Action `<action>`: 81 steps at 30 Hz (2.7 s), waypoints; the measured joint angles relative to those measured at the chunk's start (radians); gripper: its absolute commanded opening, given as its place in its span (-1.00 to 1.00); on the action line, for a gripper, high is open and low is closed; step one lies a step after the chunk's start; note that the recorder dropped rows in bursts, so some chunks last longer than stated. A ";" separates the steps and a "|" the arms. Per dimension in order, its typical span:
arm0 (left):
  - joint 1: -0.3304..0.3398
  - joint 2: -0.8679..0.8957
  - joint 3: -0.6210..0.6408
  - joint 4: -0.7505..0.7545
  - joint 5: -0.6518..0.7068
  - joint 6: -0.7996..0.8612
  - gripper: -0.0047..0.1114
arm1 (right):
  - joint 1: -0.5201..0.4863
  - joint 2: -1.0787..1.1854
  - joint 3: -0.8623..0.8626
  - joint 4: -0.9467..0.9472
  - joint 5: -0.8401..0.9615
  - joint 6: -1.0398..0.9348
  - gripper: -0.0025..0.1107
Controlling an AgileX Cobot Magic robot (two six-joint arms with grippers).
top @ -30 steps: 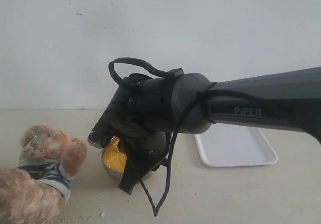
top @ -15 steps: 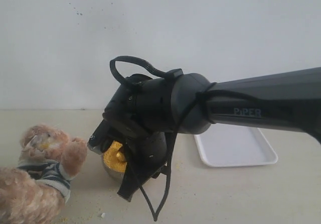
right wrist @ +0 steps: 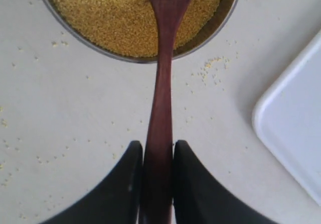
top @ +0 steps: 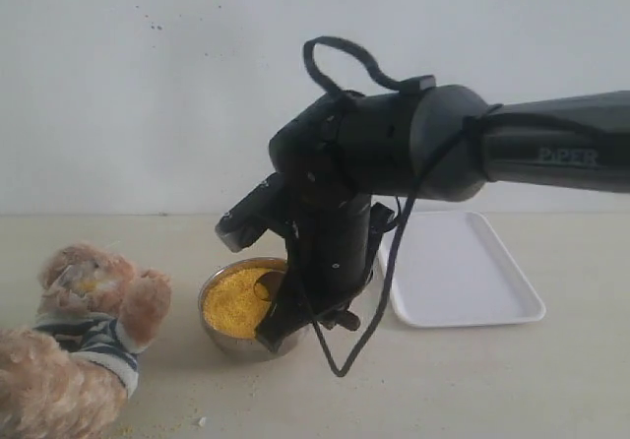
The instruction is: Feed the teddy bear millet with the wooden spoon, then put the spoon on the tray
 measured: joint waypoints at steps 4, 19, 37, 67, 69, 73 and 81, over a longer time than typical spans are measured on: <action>0.000 0.000 0.000 0.000 0.000 0.002 -0.85 | -0.037 -0.034 0.000 0.068 0.035 -0.044 -0.96; 0.000 0.000 0.152 0.133 0.002 0.095 -0.85 | -0.056 -0.146 0.000 0.217 0.219 -0.240 -0.96; 0.000 -0.275 0.186 0.134 0.002 0.158 -0.85 | -0.056 -0.272 0.000 0.291 0.225 -0.251 -0.96; 0.000 -0.309 0.184 0.249 -0.032 -0.095 -0.85 | 0.145 -0.279 0.000 0.399 0.070 -0.330 -0.96; 0.000 -0.297 0.184 0.249 -0.016 -0.093 -0.85 | 0.185 -0.279 0.000 0.352 0.035 -0.322 -0.96; 0.000 -0.292 0.184 0.248 -0.009 -0.093 -0.85 | 0.244 -0.279 0.000 0.227 0.007 -0.283 -0.96; 0.000 -0.292 0.184 0.241 0.002 -0.085 -0.85 | 0.262 -0.277 0.000 0.035 0.052 -0.207 -0.96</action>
